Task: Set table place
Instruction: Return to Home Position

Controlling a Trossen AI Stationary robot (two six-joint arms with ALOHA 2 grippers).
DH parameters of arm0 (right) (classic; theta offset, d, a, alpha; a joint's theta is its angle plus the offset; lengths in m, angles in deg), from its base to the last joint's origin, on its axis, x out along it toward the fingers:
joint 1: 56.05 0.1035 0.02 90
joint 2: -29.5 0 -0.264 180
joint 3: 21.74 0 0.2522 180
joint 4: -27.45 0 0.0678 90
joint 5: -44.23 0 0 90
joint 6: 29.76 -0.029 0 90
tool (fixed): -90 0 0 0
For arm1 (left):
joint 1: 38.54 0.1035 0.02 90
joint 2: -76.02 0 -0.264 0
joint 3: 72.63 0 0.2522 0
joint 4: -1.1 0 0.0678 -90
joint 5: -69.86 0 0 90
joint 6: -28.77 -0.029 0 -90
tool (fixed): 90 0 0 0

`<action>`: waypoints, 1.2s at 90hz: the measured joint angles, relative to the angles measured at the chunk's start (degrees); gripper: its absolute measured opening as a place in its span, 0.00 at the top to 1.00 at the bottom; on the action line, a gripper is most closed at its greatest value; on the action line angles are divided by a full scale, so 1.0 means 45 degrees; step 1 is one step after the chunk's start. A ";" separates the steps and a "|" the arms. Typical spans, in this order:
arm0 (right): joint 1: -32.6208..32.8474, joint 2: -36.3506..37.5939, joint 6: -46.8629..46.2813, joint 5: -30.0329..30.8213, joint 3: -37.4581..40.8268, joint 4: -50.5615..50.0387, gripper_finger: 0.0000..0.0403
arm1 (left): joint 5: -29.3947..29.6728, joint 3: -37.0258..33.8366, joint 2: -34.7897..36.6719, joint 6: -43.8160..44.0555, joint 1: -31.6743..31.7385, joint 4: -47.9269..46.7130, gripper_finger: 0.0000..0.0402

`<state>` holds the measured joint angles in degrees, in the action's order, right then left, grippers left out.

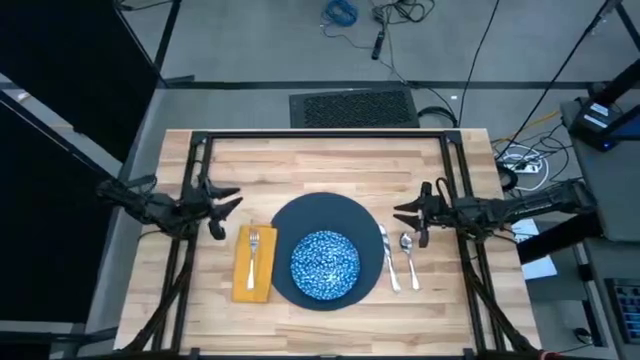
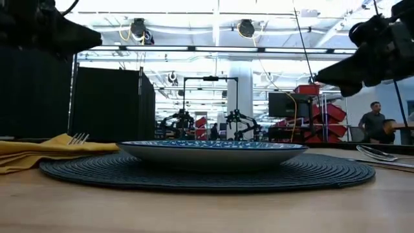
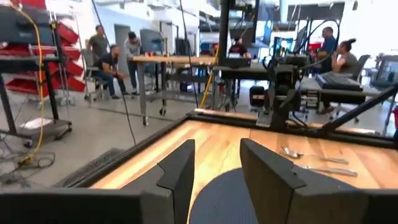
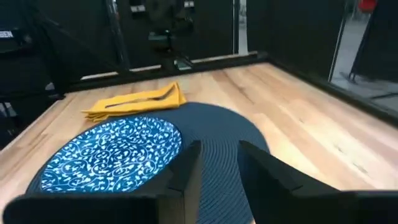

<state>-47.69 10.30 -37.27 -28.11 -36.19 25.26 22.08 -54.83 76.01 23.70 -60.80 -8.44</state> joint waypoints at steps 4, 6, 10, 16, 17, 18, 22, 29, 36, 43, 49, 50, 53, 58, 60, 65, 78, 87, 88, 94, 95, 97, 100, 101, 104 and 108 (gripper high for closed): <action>0.0000 0.0019 -0.0003 0.0001 0.0000 -0.0003 0.76 | 0.0188 -0.0200 0.0000 -0.0002 0.0000 0.0345 0.71; 0.0000 0.0020 -0.0058 -0.0006 0.0000 -0.0018 0.76 | 0.0195 -0.0298 0.0000 -0.0022 0.0000 0.0539 0.71; 0.0000 0.0020 -0.0185 -0.0070 0.0000 -0.0119 0.76 | 0.0163 -0.0515 0.0000 -0.0087 0.0000 0.1118 0.71; 0.0000 -0.0010 -0.0260 -0.0298 0.0000 -0.0282 0.76 | 0.0151 -0.0789 0.0000 -0.0151 0.0000 0.1646 0.71; 0.0000 -0.0016 -0.0262 -0.0300 0.0000 -0.0276 0.76 | 0.0143 -0.0789 0.0000 -0.0159 0.0000 0.1627 0.71; 0.0000 -0.0015 -0.0262 -0.0302 0.0000 -0.0266 0.76 | 0.0136 -0.0789 0.0000 -0.0172 0.0000 0.1634 0.71; 0.0000 -0.0010 -0.0232 -0.0317 0.0000 -0.0258 0.76 | 0.0012 -0.0789 0.0000 -0.0209 0.0000 0.1753 0.71; 0.0000 -0.0005 -0.0189 -0.0314 0.0000 -0.0244 0.76 | -0.0274 -0.0789 0.0000 -0.0405 0.0001 0.2218 0.71; 0.0000 -0.0005 -0.0103 -0.0300 0.0000 -0.0246 0.76 | -0.0897 -0.0790 -0.0003 -0.0853 0.0010 0.2132 0.71; 0.0000 -0.0010 0.0002 -0.0277 -0.0001 -0.0246 0.76 | -0.1289 -0.0794 -0.0005 -0.0811 0.0026 0.0991 0.71; 0.0000 -0.0010 0.0042 -0.0275 -0.0002 -0.0246 0.76 | -0.1554 -0.0794 -0.0005 -0.0352 0.0157 0.0405 0.71; 0.0000 -0.0010 0.0045 -0.0275 -0.0005 -0.0246 0.76 | -0.1634 -0.0794 -0.0005 -0.0305 0.0199 0.0379 0.71; 0.0000 -0.0010 0.0076 -0.0275 -0.0005 -0.0246 0.76 | -0.1932 -0.0794 -0.0004 -0.0179 0.0335 0.0386 0.71; 0.0000 -0.0010 0.0274 -0.0275 -0.0005 -0.0232 0.76 | -0.2323 -0.0794 0.0000 -0.0157 0.0616 0.0578 0.71; -0.0004 -0.0010 0.0400 -0.0275 -0.0005 -0.0212 0.76 | -0.2412 -0.0794 0.0000 -0.0292 0.0750 0.0666 0.71; -0.0010 -0.0010 0.0781 -0.0275 -0.0005 -0.0024 0.76 | -0.2487 -0.0794 0.0000 -0.0629 0.1118 0.0885 0.71; -0.0082 -0.0006 0.1210 -0.0308 -0.0024 0.0553 0.76 | -0.3871 -0.0794 0.0000 -0.0643 0.2348 0.0700 0.71; -0.0136 -0.0011 0.1122 -0.0327 -0.0024 0.0350 0.76 | -0.4708 -0.0799 0.0000 -0.0385 0.3222 0.0491 0.71; -0.0136 -0.0014 0.1097 -0.0324 -0.0024 0.0306 0.76 | -0.4736 -0.0799 0.0000 -0.0374 0.3326 0.0488 0.71; -0.0141 -0.0014 0.0907 -0.0329 -0.0024 0.0132 0.76 | -0.5068 -0.0799 0.0000 -0.0240 0.3882 0.0450 0.71; -0.0141 -0.0014 0.0874 -0.0329 -0.0024 0.0097 0.76 | -0.5188 -0.0799 0.0000 -0.0174 0.3966 0.0428 0.71; -0.0141 -0.0014 0.0811 -0.0329 -0.0024 0.0024 0.76 | -0.5493 -0.0799 0.0000 0.0003 0.4131 0.0351 0.71; -0.0141 -0.0014 0.0682 -0.0331 -0.0024 -0.0091 0.76 | -0.6004 -0.0799 0.0000 0.0250 0.4317 0.0118 0.71; -0.0141 -0.0014 0.0643 -0.0329 -0.0024 -0.0130 0.76 | -0.6178 -0.0799 0.0000 0.0331 0.4365 0.0013 0.71; -0.0141 -0.0010 0.0538 -0.0329 -0.0024 -0.0241 0.76 | -0.6632 -0.0799 0.0000 0.0523 0.4489 -0.0331 0.71; -0.0141 -0.0012 0.0520 -0.0332 -0.0024 -0.0371 0.76 | -0.7052 -0.0799 -0.0005 0.0737 0.4592 -0.0457 0.71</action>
<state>-48.33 10.25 -34.93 -29.60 -36.30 23.59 -9.66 -58.42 75.99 27.01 -40.14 -10.49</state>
